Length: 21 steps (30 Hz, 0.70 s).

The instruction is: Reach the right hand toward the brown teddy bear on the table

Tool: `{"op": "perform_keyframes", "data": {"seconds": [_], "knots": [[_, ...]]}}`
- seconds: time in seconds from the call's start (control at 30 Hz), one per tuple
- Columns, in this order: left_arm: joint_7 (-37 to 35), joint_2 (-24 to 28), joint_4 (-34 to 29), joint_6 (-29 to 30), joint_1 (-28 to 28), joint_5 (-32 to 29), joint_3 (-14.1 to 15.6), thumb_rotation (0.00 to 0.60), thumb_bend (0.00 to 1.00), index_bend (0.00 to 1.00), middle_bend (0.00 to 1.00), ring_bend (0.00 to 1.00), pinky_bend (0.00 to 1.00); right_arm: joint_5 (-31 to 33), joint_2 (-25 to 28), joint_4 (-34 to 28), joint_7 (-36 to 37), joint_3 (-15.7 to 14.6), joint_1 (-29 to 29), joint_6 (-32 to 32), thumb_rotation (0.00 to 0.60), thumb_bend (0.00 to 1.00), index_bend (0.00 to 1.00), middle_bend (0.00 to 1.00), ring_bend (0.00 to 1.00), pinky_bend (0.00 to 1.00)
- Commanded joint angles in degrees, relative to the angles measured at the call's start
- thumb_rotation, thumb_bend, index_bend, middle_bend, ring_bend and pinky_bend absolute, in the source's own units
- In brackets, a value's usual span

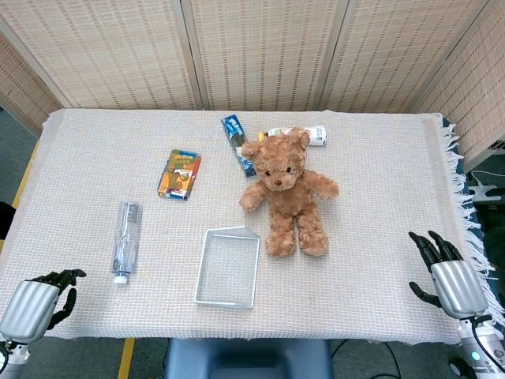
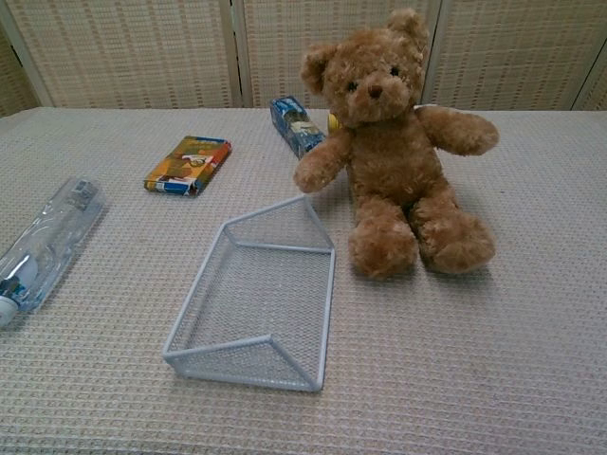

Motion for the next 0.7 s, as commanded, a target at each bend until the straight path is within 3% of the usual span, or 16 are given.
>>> {"op": "perform_keyframes", "data": {"seconds": [0.03, 0.33, 0.47, 0.67, 0.7], "knots": [[0.0, 0.0, -0.1, -0.1, 0.0, -0.1, 0.0, 0.600, 0.59, 0.37, 0.48, 0.54, 0.73, -0.1, -0.1, 0.1, 0.1, 0.0, -0.1, 0.2, 0.600, 0.11, 0.00, 0.14, 0.04, 0.18], [-0.2, 0.0, 0.0, -0.2, -0.2, 0.4, 0.1, 0.600, 0.59, 0.37, 0.48, 0.54, 0.73, 0.0, -0.3, 0.5, 1.7, 0.4, 0.6, -0.5, 0.600, 0.11, 0.00, 0.14, 0.04, 0.20], [-0.7, -0.3, 0.4, -1.1, -0.7, -0.1, -0.1, 0.600, 0.59, 0.37, 0.48, 0.54, 0.73, 0.9, -2.4, 2.3, 2.9, 2.3, 1.7, -0.6, 0.600, 0.11, 0.03, 0.14, 0.04, 0.26], [-1.1, -0.4, 0.8, -1.7, -1.0, -0.3, -0.2, 0.600, 0.59, 0.37, 0.48, 0.54, 0.73, 2.2, -5.3, 5.5, 3.4, 4.1, 3.0, -1.0, 0.600, 0.12, 0.10, 0.14, 0.04, 0.26], [-1.0, -0.2, 0.6, -1.9, -0.9, -0.2, 0.2, 0.600, 0.59, 0.37, 0.48, 0.54, 0.73, 3.4, -7.7, 7.3, 5.7, 6.3, 4.4, -1.1, 0.600, 0.12, 0.11, 0.14, 0.04, 0.26]]}}
